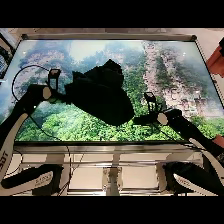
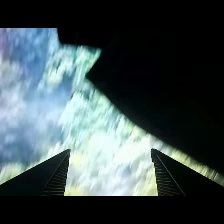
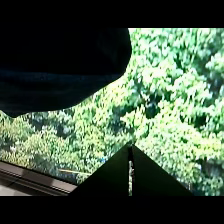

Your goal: Fold the clothes and pants, and hang the long-sleeved shirts on hangers.

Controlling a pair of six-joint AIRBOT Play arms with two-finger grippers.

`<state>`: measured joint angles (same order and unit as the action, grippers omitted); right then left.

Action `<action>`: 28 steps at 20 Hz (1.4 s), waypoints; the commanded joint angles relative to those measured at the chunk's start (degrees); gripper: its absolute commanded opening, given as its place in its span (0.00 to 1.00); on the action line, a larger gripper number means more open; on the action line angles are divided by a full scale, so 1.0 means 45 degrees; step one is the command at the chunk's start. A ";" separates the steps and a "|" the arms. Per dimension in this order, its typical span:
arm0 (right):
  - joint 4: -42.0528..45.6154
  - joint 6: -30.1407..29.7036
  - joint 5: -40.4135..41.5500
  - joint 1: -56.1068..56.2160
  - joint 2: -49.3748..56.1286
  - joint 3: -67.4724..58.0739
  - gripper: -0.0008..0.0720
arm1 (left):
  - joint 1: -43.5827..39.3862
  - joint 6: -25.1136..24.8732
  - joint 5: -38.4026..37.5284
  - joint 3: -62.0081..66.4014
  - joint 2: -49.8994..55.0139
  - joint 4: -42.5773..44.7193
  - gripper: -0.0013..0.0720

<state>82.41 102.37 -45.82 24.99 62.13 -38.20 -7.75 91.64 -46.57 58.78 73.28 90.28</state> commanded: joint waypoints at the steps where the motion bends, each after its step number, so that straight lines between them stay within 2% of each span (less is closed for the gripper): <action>1: -0.0015 -0.0024 0.0058 0.0000 0.0005 -0.0005 0.06 | 0.0063 -0.0670 0.1302 0.1535 0.1370 -0.1535 0.90; 3: -0.0019 -0.0024 0.0044 0.0000 0.0005 -0.0005 0.06 | 0.0350 -0.0699 0.1263 0.2827 0.2725 -0.2914 0.91; 4: -0.0024 -0.0019 0.0044 0.0000 0.0005 -0.0005 0.06 | 0.0602 -0.1064 0.1175 0.3439 0.3371 -0.4085 0.96; 5: -0.0034 -0.0019 0.0044 0.0000 0.0005 -0.0005 0.06 | 0.0869 -0.1710 0.1088 0.3881 0.3886 -0.5527 0.99; 8: -0.0029 -0.0019 0.0044 0.0000 0.0005 -0.0005 0.06 | 0.1700 -0.4469 0.0714 0.4430 0.4949 -1.0312 0.99; 10: -0.0044 -0.0015 0.0044 0.0000 0.0005 -0.0005 0.06 | 0.2064 -0.5591 0.0719 0.4430 0.5241 -1.2031 0.99; 18: -0.0355 -0.0015 0.0053 0.0000 0.0005 -0.0005 0.06 | 0.2069 -0.6897 0.0738 0.4430 0.5503 -1.2225 0.97; 25: -0.0369 -0.0010 0.0053 0.0000 0.0005 -0.0005 0.06 | 0.1875 -0.8422 -0.0442 0.4430 0.5503 -1.2225 0.97; 26: -0.0369 -0.0015 0.0053 0.0000 0.0005 -0.0005 0.06 | 0.1875 -0.8495 -0.0486 0.4430 0.5503 -1.2225 0.92; 27: -0.0369 -0.0015 0.0053 0.0000 0.0005 -0.0005 0.06 | 0.1865 -0.8524 -0.0481 0.4430 0.5503 -1.2225 0.81; 28: -0.0369 -0.0015 0.0049 0.0000 0.0005 -0.0005 0.06 | 0.1860 -0.8597 -0.0476 0.4430 0.5503 -1.2225 0.80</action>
<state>80.82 102.28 -45.58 24.99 62.13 -38.20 0.69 54.96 -47.66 78.65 98.00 35.42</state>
